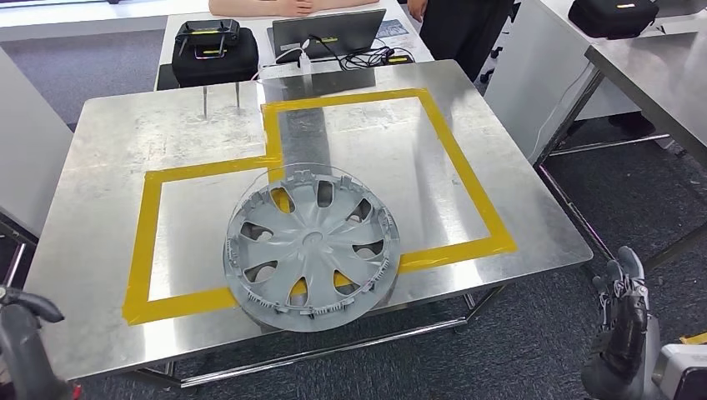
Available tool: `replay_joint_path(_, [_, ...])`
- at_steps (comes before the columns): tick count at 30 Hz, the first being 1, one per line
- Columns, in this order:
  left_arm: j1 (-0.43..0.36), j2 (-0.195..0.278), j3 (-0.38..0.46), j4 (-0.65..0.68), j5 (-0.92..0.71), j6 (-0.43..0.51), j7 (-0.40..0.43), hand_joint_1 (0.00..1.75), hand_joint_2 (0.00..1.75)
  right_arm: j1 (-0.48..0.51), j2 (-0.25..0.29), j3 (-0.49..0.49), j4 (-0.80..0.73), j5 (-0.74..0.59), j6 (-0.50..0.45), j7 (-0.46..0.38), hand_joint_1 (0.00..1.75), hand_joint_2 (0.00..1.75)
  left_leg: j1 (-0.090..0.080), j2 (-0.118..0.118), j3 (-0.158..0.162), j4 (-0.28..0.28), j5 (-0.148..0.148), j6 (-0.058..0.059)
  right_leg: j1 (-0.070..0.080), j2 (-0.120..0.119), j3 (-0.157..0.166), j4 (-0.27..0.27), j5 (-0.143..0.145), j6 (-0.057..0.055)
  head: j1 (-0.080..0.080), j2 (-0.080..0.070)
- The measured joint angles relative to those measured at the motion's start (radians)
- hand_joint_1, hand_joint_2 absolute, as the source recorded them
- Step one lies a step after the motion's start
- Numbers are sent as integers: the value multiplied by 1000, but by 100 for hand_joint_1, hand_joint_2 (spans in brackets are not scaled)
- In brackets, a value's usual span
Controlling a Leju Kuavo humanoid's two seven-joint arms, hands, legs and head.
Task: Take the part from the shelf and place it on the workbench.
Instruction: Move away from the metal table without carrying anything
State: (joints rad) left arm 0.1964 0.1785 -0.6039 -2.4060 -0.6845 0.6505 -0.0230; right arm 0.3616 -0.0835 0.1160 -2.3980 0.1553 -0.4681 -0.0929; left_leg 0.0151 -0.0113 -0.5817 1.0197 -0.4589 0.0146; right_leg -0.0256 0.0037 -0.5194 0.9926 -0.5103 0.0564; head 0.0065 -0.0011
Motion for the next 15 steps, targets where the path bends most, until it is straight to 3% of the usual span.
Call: replay_joint_path(15, [6,8,0,-6,12,-1,-17,0,0,0,0,1,0,12,0,4,0,0,0,0,0,0,0,0,0,0,0,0,0,0,0,0])
